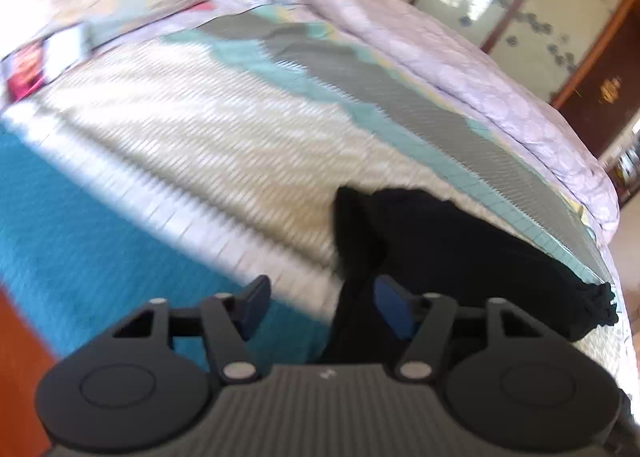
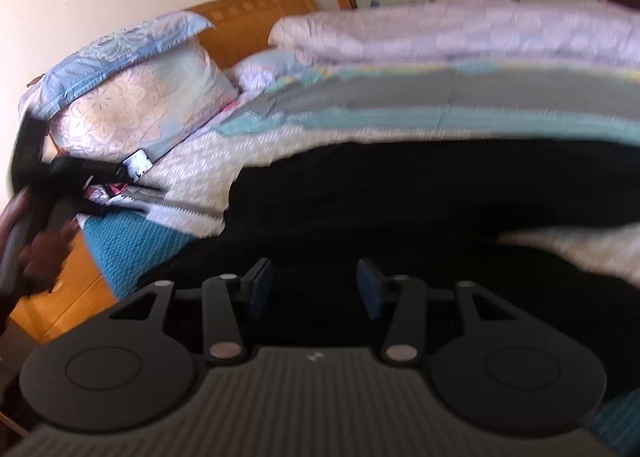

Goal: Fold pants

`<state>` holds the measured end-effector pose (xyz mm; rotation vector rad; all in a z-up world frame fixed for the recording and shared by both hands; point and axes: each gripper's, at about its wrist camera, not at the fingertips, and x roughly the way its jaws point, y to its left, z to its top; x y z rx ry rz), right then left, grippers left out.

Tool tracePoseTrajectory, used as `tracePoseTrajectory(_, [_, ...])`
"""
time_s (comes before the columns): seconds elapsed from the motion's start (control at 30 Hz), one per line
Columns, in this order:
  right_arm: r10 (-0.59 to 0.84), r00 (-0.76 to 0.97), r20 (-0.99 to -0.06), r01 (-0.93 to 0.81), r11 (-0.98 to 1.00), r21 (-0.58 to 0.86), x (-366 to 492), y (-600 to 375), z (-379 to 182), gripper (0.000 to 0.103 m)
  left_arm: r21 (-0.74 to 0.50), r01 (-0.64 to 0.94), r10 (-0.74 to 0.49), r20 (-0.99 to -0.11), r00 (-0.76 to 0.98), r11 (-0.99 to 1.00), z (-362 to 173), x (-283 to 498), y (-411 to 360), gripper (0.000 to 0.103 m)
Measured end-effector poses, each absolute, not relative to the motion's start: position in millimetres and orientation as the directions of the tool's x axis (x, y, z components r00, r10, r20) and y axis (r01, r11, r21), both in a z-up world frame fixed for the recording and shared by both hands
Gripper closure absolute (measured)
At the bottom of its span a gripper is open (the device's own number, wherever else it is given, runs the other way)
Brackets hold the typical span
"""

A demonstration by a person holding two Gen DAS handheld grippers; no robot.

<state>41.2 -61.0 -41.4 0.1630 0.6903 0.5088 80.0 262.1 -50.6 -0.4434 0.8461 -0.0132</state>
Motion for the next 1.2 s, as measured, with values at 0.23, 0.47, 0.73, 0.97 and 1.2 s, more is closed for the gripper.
tracePoseTrajectory(0.23, [0.573,0.568,-0.591,-0.44,0.818,0.371,51.9,-35.8,-62.6,0.053,-0.36,-0.094,-0.216,-0.727,0.652,0.928,-77.7,187.1,223.5,0.013])
tracePoseTrajectory(0.47, [0.588,0.515,-0.623,-0.455,0.804,0.383,59.2,-20.8,-74.2,0.053,-0.339,-0.103,-0.218,-0.779,0.588,0.935,-117.5,221.6,207.1,0.094])
tracePoseTrajectory(0.73, [0.579,0.5,-0.644,-0.405,0.814,0.417,67.5,-15.2,-87.7,0.053,-0.208,-0.045,-0.115,-0.697,0.708,0.977,-80.3,262.2,202.5,0.093])
tracePoseTrajectory(0.97, [0.585,0.522,-0.621,-0.403,0.81,0.425,53.3,-13.3,-71.3,0.053,-0.285,-0.104,-0.163,-0.771,0.616,0.953,-95.5,225.0,220.1,0.08])
tracePoseTrajectory(1.2, [0.618,0.457,-0.64,-0.383,0.786,0.485,41.0,4.6,-70.1,0.052,-0.397,-0.134,-0.227,-0.735,0.639,0.908,-71.7,83.1,277.9,0.056])
